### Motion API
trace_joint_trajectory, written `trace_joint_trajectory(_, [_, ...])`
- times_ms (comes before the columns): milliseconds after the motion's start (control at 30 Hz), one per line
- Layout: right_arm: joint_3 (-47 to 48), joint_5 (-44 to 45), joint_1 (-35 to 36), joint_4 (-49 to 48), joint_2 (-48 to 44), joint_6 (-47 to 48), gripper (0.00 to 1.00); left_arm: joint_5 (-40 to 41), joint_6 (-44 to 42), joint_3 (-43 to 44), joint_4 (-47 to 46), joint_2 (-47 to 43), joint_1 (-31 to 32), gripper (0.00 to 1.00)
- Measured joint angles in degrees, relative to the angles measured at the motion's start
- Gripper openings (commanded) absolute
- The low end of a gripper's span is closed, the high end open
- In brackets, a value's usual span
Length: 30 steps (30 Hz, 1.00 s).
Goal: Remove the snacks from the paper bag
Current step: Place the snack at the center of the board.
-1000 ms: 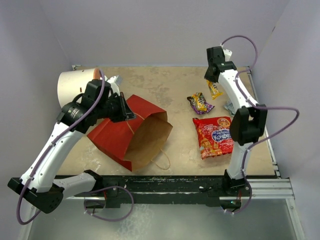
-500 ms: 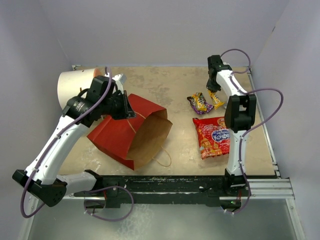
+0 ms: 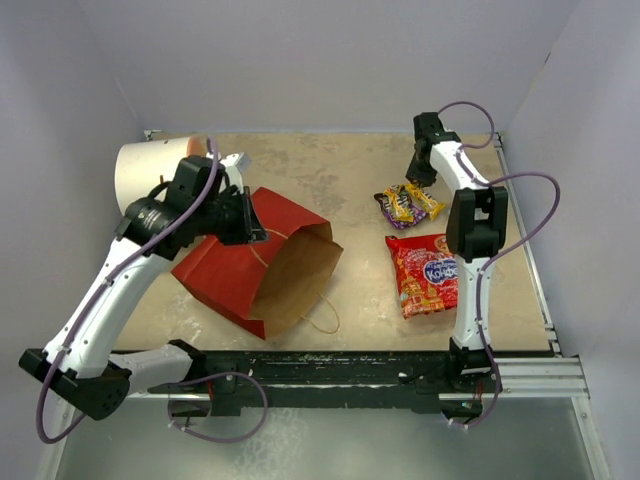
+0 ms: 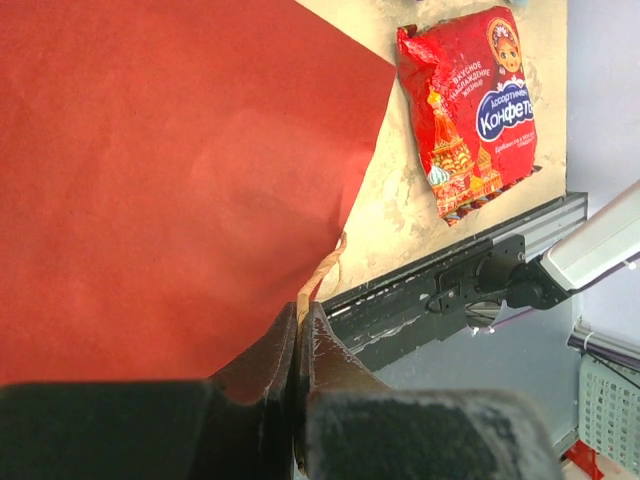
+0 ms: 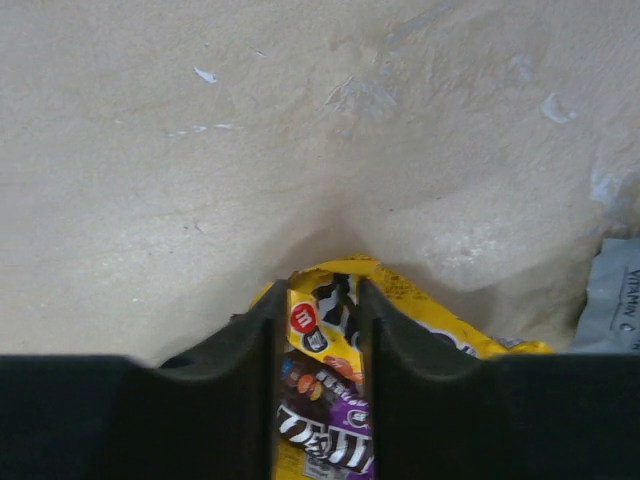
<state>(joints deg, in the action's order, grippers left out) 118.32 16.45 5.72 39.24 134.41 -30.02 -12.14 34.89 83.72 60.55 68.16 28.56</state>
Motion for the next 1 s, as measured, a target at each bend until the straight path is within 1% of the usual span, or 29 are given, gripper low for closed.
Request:
trace_joint_trajectory(33, [-0.07,-0.98,0.00,-0.22,-0.02,0.13,0.52,0.00,0.04,-0.04,0.48,-0.83,0.00,0.00])
trace_joint_trajectory(67, [-0.09,-1.36,0.00,-0.39,-0.07,0.00,0.57,0.02,0.11,-0.07,0.96,-1.60,0.00,0.00])
trace_joint_trajectory(133, [-0.59,-2.64,0.00,-0.83,-0.52,0.24,0.64,0.09,0.46,-0.22,2.08,-3.56,0.00,0.00])
trace_joint_trajectory(200, [-1.77,-3.61,0.00,-0.96,-1.64,0.39,0.67,0.35,0.66,-0.44,2.97,-5.31,0.00,0.00])
trace_joint_trajectory(333, [-6.86,-5.51,0.00,-0.81,-7.61,0.61,0.71,1.36,1.57,-1.29,5.53,-9.49,0.00,0.00])
trace_joint_trajectory(400, [-10.97,-6.14,0.02,-1.03,-13.09,0.68,0.71,2.21,1.88,-1.51,6.54,-11.26,0.00,0.00])
trace_joint_trajectory(500, [-17.64,-8.15,0.13,-1.51,-22.56,0.66,0.71,3.23,2.12,-1.90,7.58,-13.14,0.00,0.00])
trace_joint_trajectory(633, [-30.32,-12.33,0.79,-4.11,-37.53,0.07,0.71,4.11,2.58,-2.27,8.09,-14.34,0.00,0.00])
trace_joint_trajectory(700, [-37.53,-14.95,2.21,-5.25,-44.72,-0.55,0.71,4.46,2.60,-2.62,8.07,-14.67,0.00,0.00])
trace_joint_trajectory(733, [-41.31,-15.93,3.91,-5.97,-48.24,-0.94,0.71,4.52,2.60,-2.78,8.09,-14.80,0.00,0.00])
trace_joint_trajectory(800, [-45.99,-16.81,8.79,-6.45,-53.09,-1.38,0.71,4.57,2.60,-2.99,8.11,-14.86,-0.02,0.00])
trace_joint_trajectory(867, [-48.85,-17.49,15.63,-7.41,-56.70,-1.62,0.72,4.55,2.60,-2.99,8.09,-14.88,-0.02,0.00])
trace_joint_trajectory(900, [-50.03,-17.68,20.33,-8.39,-58.75,-1.66,0.73,4.55,2.60,-2.99,8.11,-14.91,-0.04,0.00])
trace_joint_trajectory(967, [-51.32,-19.02,27.45,-10.40,-62.27,-1.90,0.78,4.52,2.60,-2.99,8.11,-14.97,-0.04,0.00])
trace_joint_trajectory(1000, [-52.11,-19.69,30.62,-12.11,-64.57,-2.08,0.85,4.52,2.60,-3.02,8.09,-15.06,-0.04,0.00])
